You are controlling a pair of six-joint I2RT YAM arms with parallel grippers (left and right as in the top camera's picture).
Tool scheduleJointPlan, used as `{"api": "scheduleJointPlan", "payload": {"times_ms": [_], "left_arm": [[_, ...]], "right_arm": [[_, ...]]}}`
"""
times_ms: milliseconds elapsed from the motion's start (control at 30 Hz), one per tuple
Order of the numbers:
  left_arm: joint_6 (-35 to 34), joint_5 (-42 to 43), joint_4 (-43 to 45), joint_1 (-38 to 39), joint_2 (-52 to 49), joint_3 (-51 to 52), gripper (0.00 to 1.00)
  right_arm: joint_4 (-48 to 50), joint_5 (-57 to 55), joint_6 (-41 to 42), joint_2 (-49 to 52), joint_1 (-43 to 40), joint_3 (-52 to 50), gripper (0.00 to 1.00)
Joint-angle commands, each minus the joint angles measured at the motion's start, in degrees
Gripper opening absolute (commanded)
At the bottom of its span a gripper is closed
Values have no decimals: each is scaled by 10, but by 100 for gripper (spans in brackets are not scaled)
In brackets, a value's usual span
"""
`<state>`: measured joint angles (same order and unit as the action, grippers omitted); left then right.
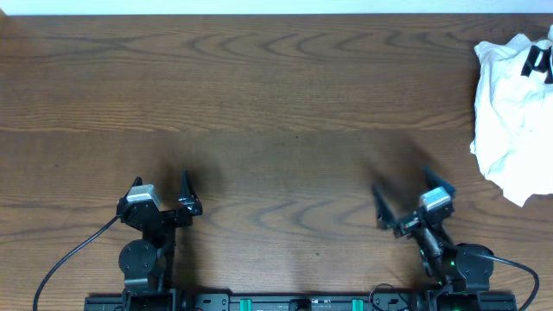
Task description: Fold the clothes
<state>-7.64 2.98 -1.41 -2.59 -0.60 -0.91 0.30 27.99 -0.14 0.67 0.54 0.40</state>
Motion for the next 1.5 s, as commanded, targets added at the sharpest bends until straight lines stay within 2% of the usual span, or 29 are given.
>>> {"api": "scheduleJointPlan", "payload": {"times_ms": [0,100,333,600,833,933,1100,1267,1467], "left_arm": [[5,-7,-24,-3,4,7,98],[5,-7,-24,-3,4,7,98],[5,-7,-24,-3,4,7,98],[5,-7,-24,-3,4,7,98],[5,-7,-24,-3,4,7,98],[5,-7,-24,-3,4,7,98],[5,-7,-24,-3,4,7,98],[5,-7,-24,-3,4,7,98],[5,-7,-24,-3,4,7,98]], "right_arm": [[2,169,86,-3,-2,-1,99],[27,202,89,-3,-2,-1,99],[170,222,118,-3,-2,-1,99],[133,208,124,-3,-2,-1,99],[87,152,123,-3,-2,-1,99],[50,92,123,-3,-2,-1,99],[-22,-104,123,-3,-2,-1,99],[-41,-242,104,0,-2,0,99],[-47,-296,106,2,-2,2,99]]}}
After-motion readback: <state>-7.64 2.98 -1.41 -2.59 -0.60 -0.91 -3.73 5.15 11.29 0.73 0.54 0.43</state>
